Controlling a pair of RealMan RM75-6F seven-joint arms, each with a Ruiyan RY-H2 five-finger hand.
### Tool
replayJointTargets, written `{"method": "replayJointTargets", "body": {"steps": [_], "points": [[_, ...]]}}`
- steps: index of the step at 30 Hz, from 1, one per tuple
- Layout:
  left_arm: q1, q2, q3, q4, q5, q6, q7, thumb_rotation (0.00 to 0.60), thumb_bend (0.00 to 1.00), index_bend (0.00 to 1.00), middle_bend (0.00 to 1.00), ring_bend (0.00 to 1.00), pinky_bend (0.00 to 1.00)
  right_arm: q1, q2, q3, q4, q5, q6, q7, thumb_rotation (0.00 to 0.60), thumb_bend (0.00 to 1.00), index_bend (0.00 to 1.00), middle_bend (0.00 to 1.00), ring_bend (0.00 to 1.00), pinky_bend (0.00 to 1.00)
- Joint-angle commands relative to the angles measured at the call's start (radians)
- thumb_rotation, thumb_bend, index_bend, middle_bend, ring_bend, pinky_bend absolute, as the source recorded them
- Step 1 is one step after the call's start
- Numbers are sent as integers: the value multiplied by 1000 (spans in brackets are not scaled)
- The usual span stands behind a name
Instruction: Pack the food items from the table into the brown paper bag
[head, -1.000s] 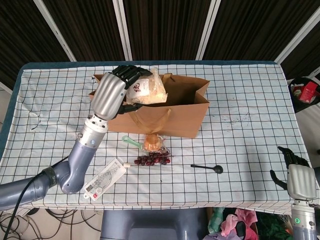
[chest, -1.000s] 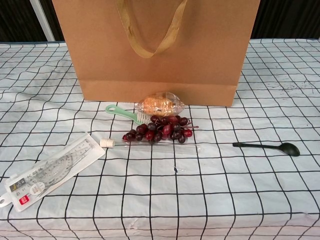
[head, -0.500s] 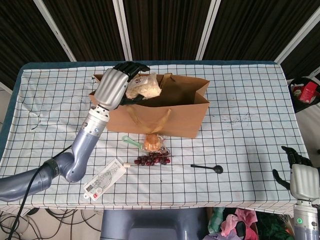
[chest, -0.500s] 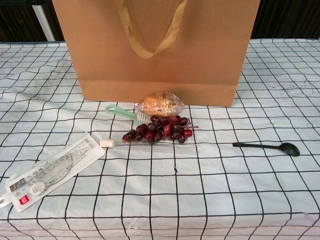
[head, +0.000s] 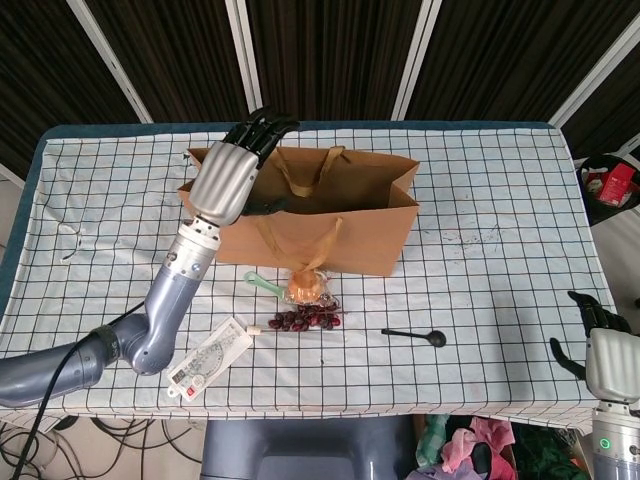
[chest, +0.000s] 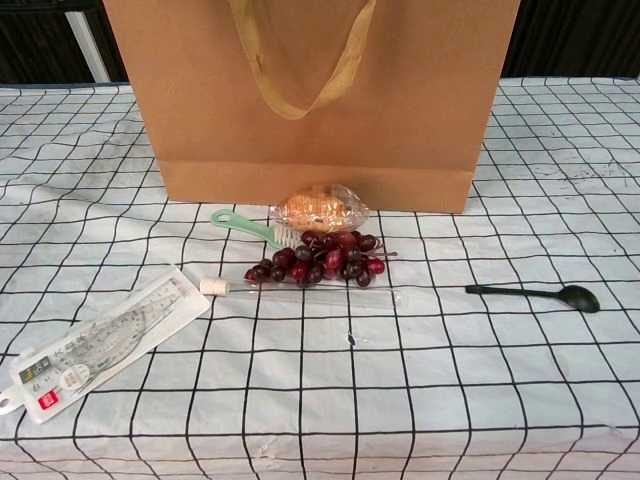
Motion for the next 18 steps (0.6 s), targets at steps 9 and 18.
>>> {"method": "replayJointTargets", "body": {"steps": [9,18], "points": [[319,218,283,-308,346,301,41,600,12,147,186,148,256,-4,0,6,-8,1,11,-4,600,231,205,214,307,298],[523,158,576,-37,567,401,-289,600,12,169,214,159,252,1,-10,4,-1,3,0,-11,600,231,206,214,307,298]]}}
